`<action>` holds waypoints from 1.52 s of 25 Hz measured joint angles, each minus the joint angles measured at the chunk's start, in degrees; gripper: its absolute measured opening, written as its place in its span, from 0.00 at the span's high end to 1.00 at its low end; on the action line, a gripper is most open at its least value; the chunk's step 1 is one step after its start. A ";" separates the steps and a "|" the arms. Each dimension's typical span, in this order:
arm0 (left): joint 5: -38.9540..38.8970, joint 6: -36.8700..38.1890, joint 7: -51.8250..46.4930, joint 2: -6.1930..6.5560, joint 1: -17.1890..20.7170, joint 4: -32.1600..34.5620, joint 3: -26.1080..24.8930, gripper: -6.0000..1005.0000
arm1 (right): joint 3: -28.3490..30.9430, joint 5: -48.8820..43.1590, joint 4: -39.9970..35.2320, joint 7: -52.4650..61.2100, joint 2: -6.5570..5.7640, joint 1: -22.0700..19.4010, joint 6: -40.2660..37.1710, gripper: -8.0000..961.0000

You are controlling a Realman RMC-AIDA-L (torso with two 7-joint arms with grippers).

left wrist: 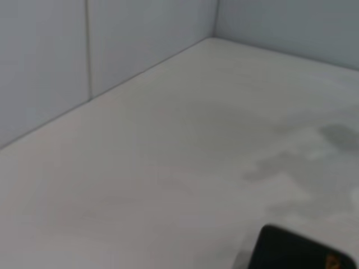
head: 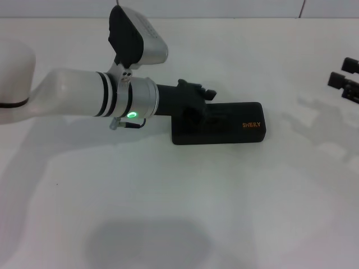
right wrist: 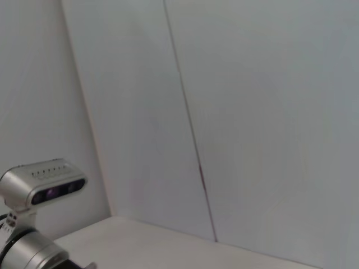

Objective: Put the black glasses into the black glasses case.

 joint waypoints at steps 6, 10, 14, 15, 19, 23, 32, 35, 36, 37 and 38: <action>-8.36 17.60 6.57 1.38 10.39 13.26 -0.75 0.36 | -9.26 1.16 0.48 -1.75 0.12 3.49 -2.27 0.44; -9.02 28.96 8.45 2.36 15.16 16.27 -7.32 0.36 | -16.17 1.48 1.21 -2.91 0.46 6.54 -3.33 0.36; -9.16 40.21 13.67 2.73 19.29 14.10 -18.95 0.36 | -20.26 3.55 4.15 -6.95 0.77 9.60 -3.34 0.22; -9.19 43.48 15.66 2.97 20.34 12.92 -21.71 0.36 | -21.40 4.65 5.10 -8.93 0.79 10.19 -3.52 0.20; -9.06 50.56 20.87 3.69 23.68 10.60 -25.56 0.36 | -25.33 9.54 6.49 -14.43 0.80 10.63 -3.61 0.09; -8.55 51.80 22.59 3.54 25.27 10.57 -25.59 0.35 | -28.26 12.69 7.36 -17.84 0.80 10.45 -3.32 0.10; -5.74 52.19 24.44 3.33 25.28 10.27 -25.54 0.35 | -29.94 14.65 8.80 -19.29 0.80 10.50 -2.72 0.10; -5.61 52.24 25.55 3.20 25.27 9.98 -25.55 0.35 | -30.02 14.67 8.80 -19.31 0.80 10.37 -2.52 0.10; -5.60 52.25 25.84 3.17 25.27 9.90 -25.55 0.35 | -30.03 14.67 8.81 -19.31 0.80 10.30 -2.50 0.10; -5.59 52.26 26.10 3.14 25.28 9.83 -25.55 0.35 | -30.03 14.68 8.80 -19.32 0.80 10.29 -2.49 0.10; -5.59 52.26 26.19 3.09 25.27 9.82 -25.56 0.35 | -30.04 14.70 8.81 -19.32 0.80 10.26 -2.46 0.10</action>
